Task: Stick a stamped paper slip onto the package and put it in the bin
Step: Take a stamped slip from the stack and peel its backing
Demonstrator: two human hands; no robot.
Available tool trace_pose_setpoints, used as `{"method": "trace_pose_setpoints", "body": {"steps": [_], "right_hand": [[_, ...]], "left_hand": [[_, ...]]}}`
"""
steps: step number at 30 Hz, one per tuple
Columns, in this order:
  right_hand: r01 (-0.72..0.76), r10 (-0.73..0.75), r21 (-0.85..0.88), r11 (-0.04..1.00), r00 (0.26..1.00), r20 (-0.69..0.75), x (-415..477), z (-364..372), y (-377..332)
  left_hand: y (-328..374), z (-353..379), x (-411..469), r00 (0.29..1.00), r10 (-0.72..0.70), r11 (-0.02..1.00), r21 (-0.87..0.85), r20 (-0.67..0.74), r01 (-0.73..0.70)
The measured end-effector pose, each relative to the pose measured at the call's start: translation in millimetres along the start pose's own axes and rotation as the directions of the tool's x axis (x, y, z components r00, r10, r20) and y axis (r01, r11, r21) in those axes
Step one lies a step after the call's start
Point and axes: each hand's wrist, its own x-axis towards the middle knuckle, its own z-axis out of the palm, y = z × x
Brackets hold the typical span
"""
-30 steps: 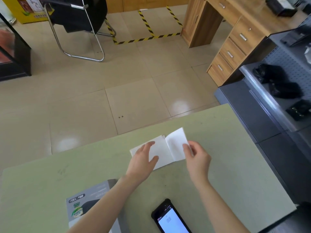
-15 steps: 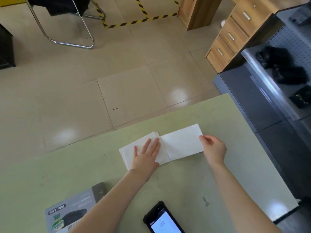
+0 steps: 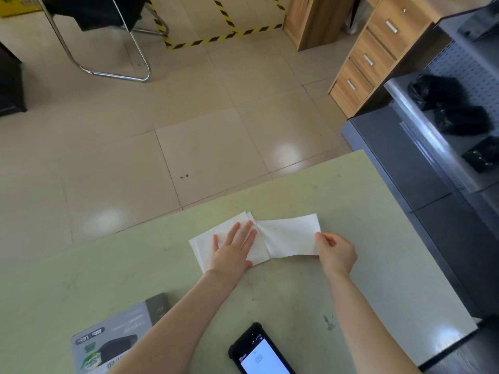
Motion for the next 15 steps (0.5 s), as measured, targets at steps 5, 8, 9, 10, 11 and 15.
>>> {"method": "trace_pose_setpoints", "body": {"steps": [5,8,9,10,11,15], "right_hand": [[-0.01,0.01,0.044,0.999,1.0,-0.013,-3.4,0.1,-4.4],[0.08,-0.08,0.096,0.992,0.997,-0.005,-1.3,-2.5,-11.0],[0.12,-0.12,0.101,0.988,0.993,-0.003,0.3,-3.3,-14.2],[0.152,-0.152,0.108,0.982,0.988,-0.003,2.3,-3.6,-17.8],[0.174,-0.175,0.114,0.978,0.985,-0.004,4.4,-3.2,-22.0],[0.16,-0.16,0.084,0.984,0.987,-0.003,13.0,2.9,-30.8]], "left_hand": [[0.0,-1.0,2.7,1.0,-0.004,1.0,0.019,0.018,0.003],[2.0,-3.5,5.2,1.0,-0.004,1.0,0.024,0.027,0.003],[2.7,-4.1,5.8,0.999,-0.004,1.0,0.03,0.034,0.003],[3.3,-4.4,6.5,0.999,-0.004,0.999,0.041,0.038,0.003],[3.7,-4.1,6.9,0.999,-0.006,0.999,0.052,0.04,0.004],[3.2,-1.7,8.5,0.999,-0.009,0.997,0.072,0.048,0.006]]}}
